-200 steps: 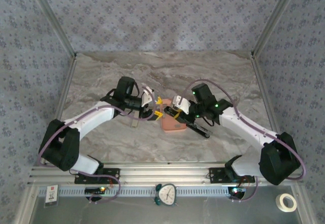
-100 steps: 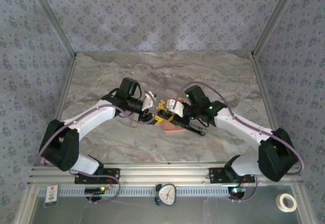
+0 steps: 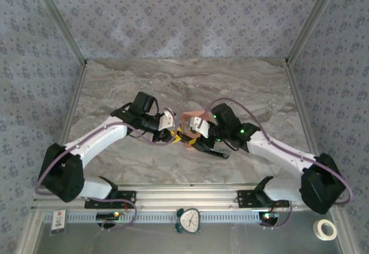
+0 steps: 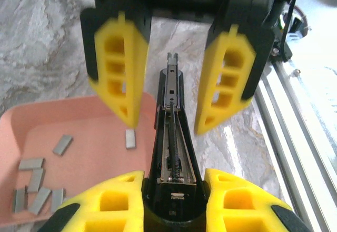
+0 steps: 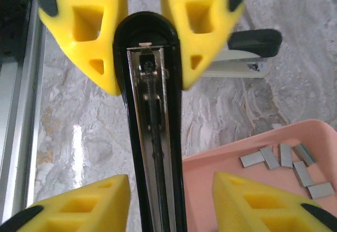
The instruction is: Load the staples into the stapler
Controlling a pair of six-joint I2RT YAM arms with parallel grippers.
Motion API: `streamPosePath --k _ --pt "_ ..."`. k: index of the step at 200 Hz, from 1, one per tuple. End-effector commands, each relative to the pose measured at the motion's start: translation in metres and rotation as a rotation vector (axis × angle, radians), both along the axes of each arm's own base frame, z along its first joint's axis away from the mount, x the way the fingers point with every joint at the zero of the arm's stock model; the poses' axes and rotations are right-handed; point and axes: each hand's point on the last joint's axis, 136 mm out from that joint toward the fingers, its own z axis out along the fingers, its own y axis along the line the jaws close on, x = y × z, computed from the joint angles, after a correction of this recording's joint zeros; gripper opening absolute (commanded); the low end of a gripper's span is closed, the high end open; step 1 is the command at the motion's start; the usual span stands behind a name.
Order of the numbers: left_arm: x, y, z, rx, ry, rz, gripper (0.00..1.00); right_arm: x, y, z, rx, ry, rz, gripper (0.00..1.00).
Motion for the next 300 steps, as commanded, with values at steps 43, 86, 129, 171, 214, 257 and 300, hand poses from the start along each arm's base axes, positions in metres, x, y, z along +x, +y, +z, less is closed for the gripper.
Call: streamPosePath --k 43,86,129,171,214,257,300 --pt "-0.027 0.020 0.001 0.127 -0.007 0.070 0.09 0.005 -0.037 0.010 0.117 0.290 -0.437 0.55" --pt "-0.036 0.037 -0.006 0.258 -0.003 0.146 0.09 -0.004 -0.068 -0.020 0.124 0.671 -0.813 0.55" --pt "-0.030 0.054 -0.014 0.432 -0.025 0.231 0.08 -0.024 -0.092 -0.051 0.110 0.910 -1.065 0.52" --pt "-0.026 0.050 -0.013 0.528 -0.053 0.244 0.06 -0.028 -0.097 -0.073 0.189 1.013 -1.144 0.49" --pt "-0.026 0.043 -0.014 0.598 -0.071 0.229 0.06 -0.023 -0.084 -0.084 0.237 1.070 -1.108 0.48" --pt "-0.030 0.037 -0.016 0.671 -0.069 0.184 0.06 -0.010 -0.077 -0.090 0.284 1.129 -1.086 0.41" --pt "-0.028 0.027 -0.020 0.722 -0.053 0.166 0.06 -0.013 -0.075 -0.104 0.246 1.170 -1.080 0.38"
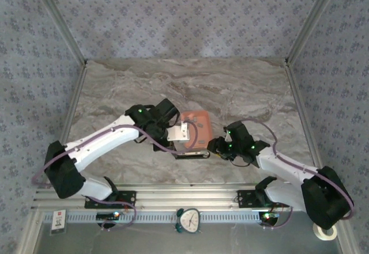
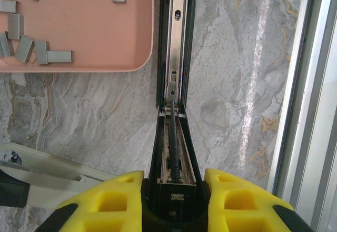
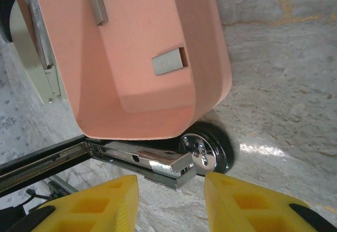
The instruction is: Load the staples into the stapler
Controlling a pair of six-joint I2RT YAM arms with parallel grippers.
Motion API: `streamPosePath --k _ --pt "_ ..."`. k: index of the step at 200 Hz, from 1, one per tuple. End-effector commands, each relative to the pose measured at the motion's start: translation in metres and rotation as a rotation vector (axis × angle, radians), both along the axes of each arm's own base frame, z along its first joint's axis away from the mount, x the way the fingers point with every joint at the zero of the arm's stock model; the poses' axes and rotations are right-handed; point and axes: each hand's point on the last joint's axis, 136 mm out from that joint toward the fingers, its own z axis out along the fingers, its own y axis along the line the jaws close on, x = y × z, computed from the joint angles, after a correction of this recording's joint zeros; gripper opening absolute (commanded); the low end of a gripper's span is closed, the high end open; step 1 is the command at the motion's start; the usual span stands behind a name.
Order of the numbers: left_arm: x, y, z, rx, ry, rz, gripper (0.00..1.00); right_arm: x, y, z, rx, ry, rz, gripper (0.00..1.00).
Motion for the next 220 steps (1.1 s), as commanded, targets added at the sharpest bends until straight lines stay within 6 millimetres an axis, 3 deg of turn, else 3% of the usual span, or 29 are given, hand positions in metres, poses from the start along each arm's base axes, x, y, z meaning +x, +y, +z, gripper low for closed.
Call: streamPosePath --k 1,105,166,220 --pt "-0.003 -0.002 0.001 0.040 0.020 -0.001 0.06 -0.003 0.003 -0.006 0.024 0.030 0.014 0.38" --pt "0.002 -0.031 -0.001 0.090 0.063 -0.034 0.06 -0.011 0.005 -0.033 -0.001 0.110 0.061 0.22" --pt "0.006 -0.087 -0.006 0.049 0.068 -0.039 0.07 -0.014 0.007 -0.041 0.017 0.125 0.072 0.20" --pt "0.008 -0.133 -0.027 -0.031 0.098 0.002 0.06 -0.014 0.008 -0.044 0.028 0.123 0.067 0.19"
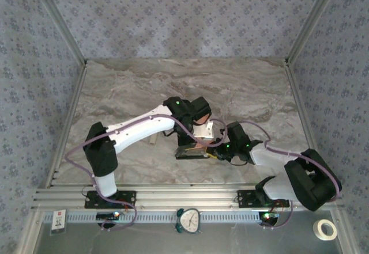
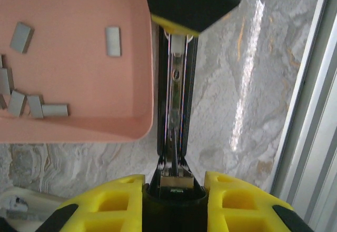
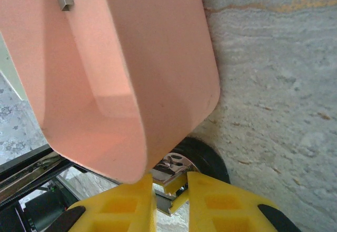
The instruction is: Load the staples into the stapler
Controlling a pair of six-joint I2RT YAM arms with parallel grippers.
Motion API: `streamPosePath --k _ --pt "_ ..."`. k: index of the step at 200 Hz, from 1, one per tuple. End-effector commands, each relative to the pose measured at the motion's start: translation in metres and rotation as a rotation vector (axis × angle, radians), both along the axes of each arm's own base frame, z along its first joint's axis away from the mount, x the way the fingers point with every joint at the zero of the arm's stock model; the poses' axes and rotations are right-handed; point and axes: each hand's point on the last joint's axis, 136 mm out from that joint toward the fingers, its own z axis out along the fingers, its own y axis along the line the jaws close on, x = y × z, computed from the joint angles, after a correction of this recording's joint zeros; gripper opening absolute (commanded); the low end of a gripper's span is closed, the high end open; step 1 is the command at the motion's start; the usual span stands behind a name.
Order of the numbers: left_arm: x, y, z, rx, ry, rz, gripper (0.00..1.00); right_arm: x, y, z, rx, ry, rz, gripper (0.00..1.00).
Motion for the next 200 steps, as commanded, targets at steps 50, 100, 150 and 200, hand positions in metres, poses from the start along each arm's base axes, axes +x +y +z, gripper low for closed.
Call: streamPosePath --k 50,100,150,200 --pt "0.005 -0.080 -0.034 -0.202 0.072 0.019 0.06 -0.014 -0.003 -0.013 0.030 0.043 -0.002 0.19" --pt "0.003 -0.084 -0.053 -0.186 0.109 0.029 0.06 -0.012 -0.006 -0.009 0.070 0.020 -0.028 0.21" --pt "0.001 -0.075 -0.068 -0.137 0.122 0.040 0.06 -0.018 -0.026 0.003 0.049 0.004 -0.076 0.35" --pt "-0.003 -0.075 -0.080 -0.104 0.152 0.045 0.09 -0.032 -0.057 0.013 0.023 0.035 -0.170 0.39"
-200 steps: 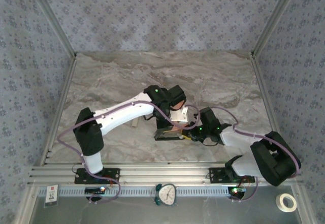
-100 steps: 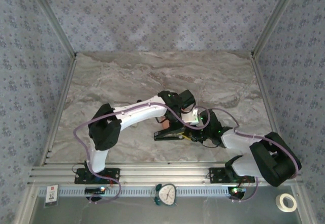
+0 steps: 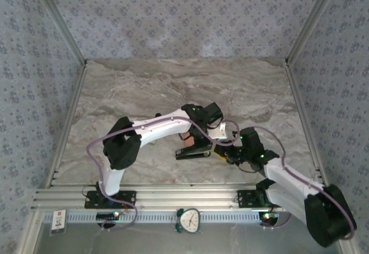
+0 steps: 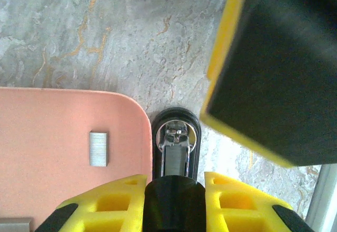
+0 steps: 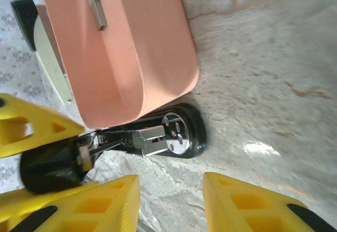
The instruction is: Load the staples into the stapler
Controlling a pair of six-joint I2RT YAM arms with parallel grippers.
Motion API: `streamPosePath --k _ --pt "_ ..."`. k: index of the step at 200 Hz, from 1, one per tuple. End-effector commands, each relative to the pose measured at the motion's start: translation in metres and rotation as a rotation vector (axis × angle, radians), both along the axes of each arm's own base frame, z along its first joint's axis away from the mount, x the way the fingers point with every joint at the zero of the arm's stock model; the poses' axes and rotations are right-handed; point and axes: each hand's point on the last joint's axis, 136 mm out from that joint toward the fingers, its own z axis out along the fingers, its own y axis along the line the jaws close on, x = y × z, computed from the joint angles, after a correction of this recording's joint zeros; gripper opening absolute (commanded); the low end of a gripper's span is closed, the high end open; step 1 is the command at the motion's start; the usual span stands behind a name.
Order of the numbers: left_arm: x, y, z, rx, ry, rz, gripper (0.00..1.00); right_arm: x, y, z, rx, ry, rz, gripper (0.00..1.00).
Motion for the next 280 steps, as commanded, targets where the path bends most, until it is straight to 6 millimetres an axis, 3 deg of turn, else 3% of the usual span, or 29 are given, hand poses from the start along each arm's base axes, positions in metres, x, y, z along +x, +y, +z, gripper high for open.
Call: streamPosePath --k 1,42,87,109,148,204,259,280 --pt "-0.012 -0.008 -0.022 0.003 0.079 -0.011 0.09 -0.021 -0.020 -0.015 -0.056 0.100 -0.037 0.39" --pt "-0.020 -0.017 -0.013 -0.034 0.103 -0.030 0.33 -0.019 -0.025 -0.002 -0.052 0.072 -0.040 0.40" --pt "-0.013 -0.019 0.024 -0.111 0.045 0.004 0.56 -0.007 -0.019 0.014 -0.049 0.022 -0.010 0.47" --pt "-0.005 -0.008 0.041 -0.134 0.005 0.063 0.61 0.000 -0.014 0.025 -0.046 -0.008 0.000 0.51" --pt "0.016 0.033 0.066 -0.236 -0.035 0.253 0.64 0.006 0.002 0.028 -0.090 -0.003 0.078 0.58" --pt "0.038 0.088 0.068 -0.350 -0.044 0.516 0.68 0.012 0.027 0.015 -0.151 0.029 0.188 0.56" --pt "0.056 0.121 0.082 -0.424 -0.123 0.643 0.70 -0.009 0.001 -0.049 -0.299 0.218 0.151 0.44" --pt "0.064 0.131 0.084 -0.439 -0.144 0.687 0.70 -0.005 0.004 -0.045 -0.296 0.195 0.165 0.44"
